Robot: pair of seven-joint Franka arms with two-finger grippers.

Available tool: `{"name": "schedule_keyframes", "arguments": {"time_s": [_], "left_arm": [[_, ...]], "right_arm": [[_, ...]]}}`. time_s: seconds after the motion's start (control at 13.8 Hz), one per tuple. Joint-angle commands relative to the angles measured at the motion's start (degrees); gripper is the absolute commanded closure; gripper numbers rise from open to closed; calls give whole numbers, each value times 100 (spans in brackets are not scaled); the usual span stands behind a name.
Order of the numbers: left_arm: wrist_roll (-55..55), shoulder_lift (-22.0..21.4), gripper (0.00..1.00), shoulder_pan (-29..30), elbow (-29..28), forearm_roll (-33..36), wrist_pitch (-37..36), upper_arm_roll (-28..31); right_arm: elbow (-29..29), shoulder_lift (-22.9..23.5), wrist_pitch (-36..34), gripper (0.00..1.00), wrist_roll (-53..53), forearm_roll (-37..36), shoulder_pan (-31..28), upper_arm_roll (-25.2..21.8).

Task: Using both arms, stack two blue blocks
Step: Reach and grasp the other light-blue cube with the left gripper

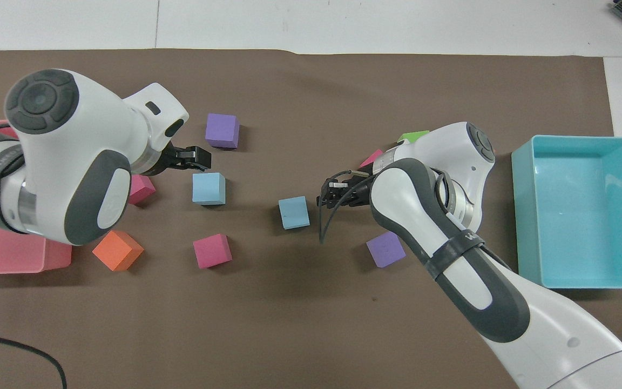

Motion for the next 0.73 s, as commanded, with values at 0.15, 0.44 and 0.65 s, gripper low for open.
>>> {"name": "schedule_keyframes", "arguments": {"time_s": [0.15,0.44,0.65], "left_arm": [[-209,-19,0,-162,-783,180,784,89],[-552,95,0,-162,-951,180,1065,89],[-622,122,0,-153,-1083,180,1198,98]], "right_arm": [[-196,58,57,100,-359,650,-235,66],[-337,198,66,100,-640,1230,-236,66],[-390,207,66,100,-649,1337,-218,66]]}}
